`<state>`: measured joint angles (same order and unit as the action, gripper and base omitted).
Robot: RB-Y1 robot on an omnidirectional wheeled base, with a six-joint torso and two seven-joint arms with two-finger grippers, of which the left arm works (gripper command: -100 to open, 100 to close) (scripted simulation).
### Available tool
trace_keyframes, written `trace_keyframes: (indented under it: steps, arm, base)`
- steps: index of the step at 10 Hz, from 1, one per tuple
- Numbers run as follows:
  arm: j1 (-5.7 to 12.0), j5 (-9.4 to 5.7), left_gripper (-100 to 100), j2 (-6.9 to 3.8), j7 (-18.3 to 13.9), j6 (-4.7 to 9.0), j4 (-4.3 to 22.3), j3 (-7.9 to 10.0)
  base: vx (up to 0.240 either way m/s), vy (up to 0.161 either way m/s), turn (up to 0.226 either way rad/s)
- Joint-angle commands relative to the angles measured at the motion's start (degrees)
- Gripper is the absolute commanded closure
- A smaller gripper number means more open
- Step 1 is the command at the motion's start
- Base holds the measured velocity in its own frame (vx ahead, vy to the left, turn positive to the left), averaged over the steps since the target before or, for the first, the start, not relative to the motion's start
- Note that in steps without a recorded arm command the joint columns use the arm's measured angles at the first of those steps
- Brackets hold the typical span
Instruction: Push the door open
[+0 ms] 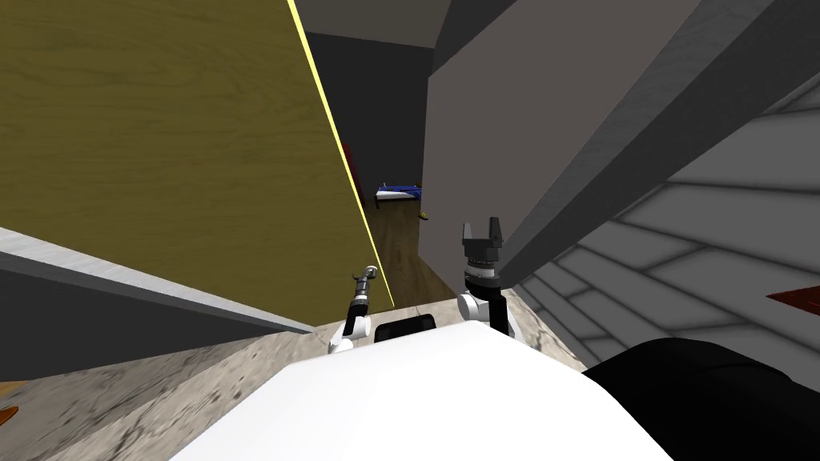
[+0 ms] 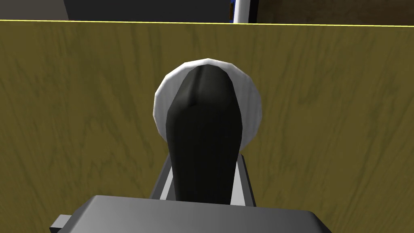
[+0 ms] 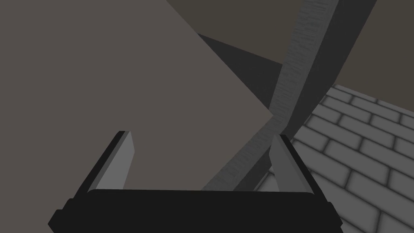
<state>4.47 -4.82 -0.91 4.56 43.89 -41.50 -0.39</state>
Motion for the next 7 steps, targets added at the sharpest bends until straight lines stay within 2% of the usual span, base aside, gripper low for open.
trace_keyframes:
  steps: [1, 7]
  arm:
    - [0.90, -0.59, 100, -1.54, 0.06, 0.69, 0.42, 1.24]
    - [1.19, -2.37, 100, -3.22, 1.42, 0.74, 0.70, 4.71]
  base:
    - [0.183, -0.044, 0.032]
    - [0.187, -0.053, 0.066]
